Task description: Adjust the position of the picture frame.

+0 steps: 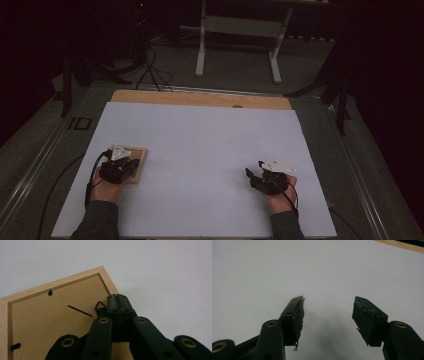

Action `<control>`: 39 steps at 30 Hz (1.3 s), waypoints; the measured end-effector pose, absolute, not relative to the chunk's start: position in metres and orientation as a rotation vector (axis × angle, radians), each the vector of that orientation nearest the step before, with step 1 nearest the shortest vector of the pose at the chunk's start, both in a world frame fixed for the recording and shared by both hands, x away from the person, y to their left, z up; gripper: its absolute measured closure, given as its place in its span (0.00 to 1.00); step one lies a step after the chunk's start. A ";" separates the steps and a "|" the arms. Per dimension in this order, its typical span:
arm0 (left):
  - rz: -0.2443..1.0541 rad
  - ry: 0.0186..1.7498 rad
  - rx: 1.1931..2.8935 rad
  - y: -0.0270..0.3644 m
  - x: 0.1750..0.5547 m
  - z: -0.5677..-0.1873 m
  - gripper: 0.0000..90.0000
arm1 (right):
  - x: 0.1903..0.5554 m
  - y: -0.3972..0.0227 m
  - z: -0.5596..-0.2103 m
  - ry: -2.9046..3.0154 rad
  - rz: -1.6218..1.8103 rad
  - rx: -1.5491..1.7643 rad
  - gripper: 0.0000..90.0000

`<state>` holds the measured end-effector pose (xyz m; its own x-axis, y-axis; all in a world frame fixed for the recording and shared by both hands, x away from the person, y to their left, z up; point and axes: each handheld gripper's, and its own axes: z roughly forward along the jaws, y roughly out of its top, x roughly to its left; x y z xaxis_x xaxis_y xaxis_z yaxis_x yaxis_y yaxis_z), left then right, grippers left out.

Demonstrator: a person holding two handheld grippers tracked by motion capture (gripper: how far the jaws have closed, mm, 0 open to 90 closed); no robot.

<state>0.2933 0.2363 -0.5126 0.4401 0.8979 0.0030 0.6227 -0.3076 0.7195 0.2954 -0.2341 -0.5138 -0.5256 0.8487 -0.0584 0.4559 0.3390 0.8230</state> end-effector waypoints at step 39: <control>0.533 1.210 2.065 0.205 0.305 -0.513 1.00 | 0.295 -0.234 -0.514 2.111 1.081 1.145 0.46</control>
<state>0.3046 0.2047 -0.5132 0.4847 0.8746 0.0103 0.5981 -0.3400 0.7258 0.2952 -0.2343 -0.5137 -0.5195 0.8527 -0.0558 0.4532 0.3303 0.8280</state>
